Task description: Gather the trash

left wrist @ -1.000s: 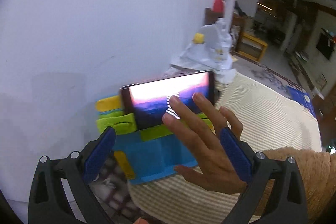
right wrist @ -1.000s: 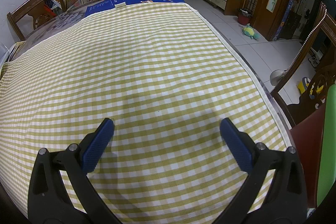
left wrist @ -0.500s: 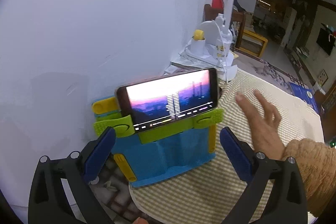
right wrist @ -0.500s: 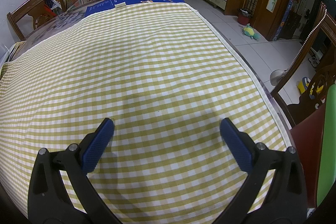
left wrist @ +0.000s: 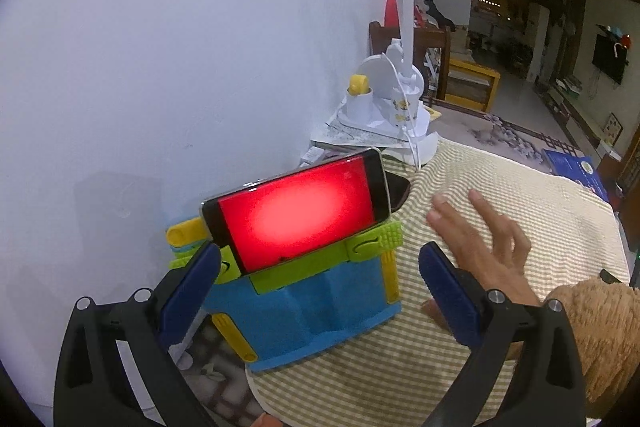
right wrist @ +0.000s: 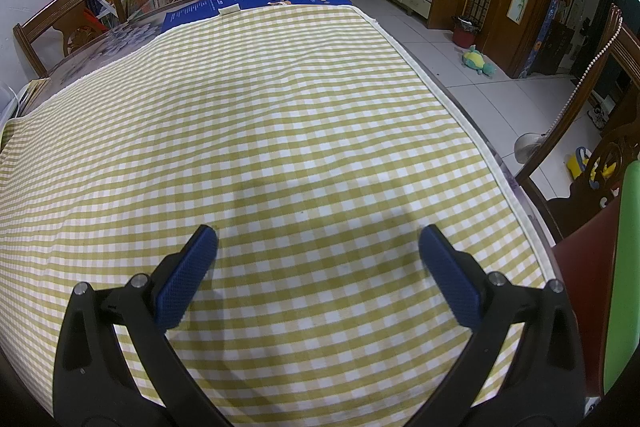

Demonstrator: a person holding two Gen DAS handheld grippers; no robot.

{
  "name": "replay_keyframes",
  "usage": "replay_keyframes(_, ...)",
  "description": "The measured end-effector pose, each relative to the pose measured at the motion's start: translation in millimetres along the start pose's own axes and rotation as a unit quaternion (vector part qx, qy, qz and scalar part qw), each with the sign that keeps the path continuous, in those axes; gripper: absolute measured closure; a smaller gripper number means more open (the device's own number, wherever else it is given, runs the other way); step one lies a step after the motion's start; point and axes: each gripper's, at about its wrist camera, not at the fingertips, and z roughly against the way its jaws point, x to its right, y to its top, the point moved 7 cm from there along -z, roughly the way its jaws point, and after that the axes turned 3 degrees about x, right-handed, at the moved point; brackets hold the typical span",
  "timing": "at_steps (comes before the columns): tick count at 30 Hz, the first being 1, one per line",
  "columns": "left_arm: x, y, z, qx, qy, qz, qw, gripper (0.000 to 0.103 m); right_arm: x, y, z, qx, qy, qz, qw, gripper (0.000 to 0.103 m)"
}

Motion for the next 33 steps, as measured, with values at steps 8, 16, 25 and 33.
replay_keyframes(8, 27.3, -8.7, -0.6, -0.015, -0.070, -0.034, 0.9969, 0.008, -0.6, 0.0, 0.1, 0.000, 0.000, 0.000, 1.000, 0.003)
replay_keyframes(16, 62.1, -18.4, 8.6, -0.014, -0.111, -0.076, 0.9908, 0.008, -0.1, 0.0, 0.0, 0.000, 0.000, 0.000, 1.000, 0.003)
replay_keyframes(25, 55.4, -18.3, 4.2, -0.023, -0.118, -0.052, 0.9913, 0.008, -0.1, 0.0, 0.1, 0.000, 0.000, 0.000, 1.000, 0.003)
replay_keyframes(33, 54.8, -19.4, 2.5, -0.024, -0.118, -0.049, 0.9915, 0.008, -0.8, 0.0, 0.1, 0.000, 0.000, 0.000, 1.000, 0.003)
